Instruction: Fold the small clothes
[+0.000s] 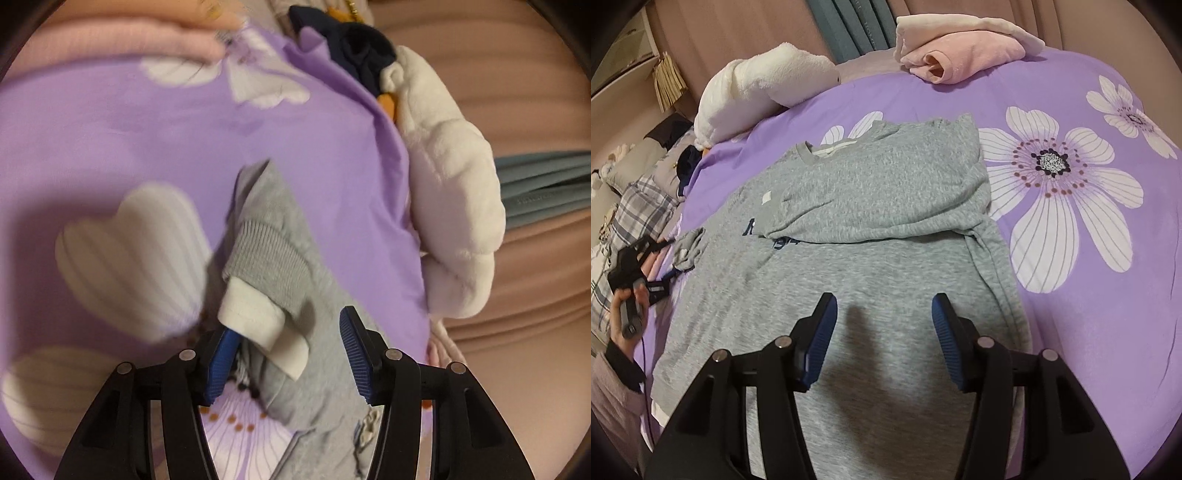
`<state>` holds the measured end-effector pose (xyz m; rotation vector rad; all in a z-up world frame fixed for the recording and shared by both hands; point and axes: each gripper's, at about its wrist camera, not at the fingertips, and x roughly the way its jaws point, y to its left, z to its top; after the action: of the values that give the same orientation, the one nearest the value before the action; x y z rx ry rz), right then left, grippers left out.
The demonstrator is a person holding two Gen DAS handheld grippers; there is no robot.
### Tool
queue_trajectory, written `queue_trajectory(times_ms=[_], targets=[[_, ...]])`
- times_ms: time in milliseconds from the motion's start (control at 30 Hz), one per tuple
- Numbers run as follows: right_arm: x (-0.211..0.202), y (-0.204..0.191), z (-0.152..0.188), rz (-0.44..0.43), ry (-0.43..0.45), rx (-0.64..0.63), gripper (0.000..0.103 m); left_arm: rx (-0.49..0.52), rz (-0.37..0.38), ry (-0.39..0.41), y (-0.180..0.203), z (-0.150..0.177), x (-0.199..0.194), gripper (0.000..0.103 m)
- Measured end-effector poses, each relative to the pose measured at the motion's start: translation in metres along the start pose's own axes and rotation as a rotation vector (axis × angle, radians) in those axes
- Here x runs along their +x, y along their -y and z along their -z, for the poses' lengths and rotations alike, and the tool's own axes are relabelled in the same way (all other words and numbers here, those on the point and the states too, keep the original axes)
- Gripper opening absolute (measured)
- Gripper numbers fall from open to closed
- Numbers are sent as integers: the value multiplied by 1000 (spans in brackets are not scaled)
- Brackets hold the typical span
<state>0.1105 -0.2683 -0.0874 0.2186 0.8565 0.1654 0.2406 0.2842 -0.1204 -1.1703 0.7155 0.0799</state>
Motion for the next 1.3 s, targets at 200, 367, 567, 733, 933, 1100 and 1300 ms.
queue_trajectory(times_ms=[200,367,567,733,933,1100,1300], targets=[[9,0,2,-10,-16,20,56,120,-102,-11,13,-17,2,53],[14,-6,2,-6,-25,0,56,77,-107,-10,3,-25,18,51],[17,-8,1,-4,-31,-10,57,167,-186,40,12,-26,9,13],[17,-8,1,-3,-32,-7,57,352,-310,58,44,-21,-1,12],[15,-7,3,-19,-28,5,58,477,-344,64,78,-14,-13,12],[15,-6,5,-39,-28,13,61,616,-287,79,118,7,-32,8],[13,-11,6,-74,-26,12,61,716,-208,21,160,34,-20,5]])
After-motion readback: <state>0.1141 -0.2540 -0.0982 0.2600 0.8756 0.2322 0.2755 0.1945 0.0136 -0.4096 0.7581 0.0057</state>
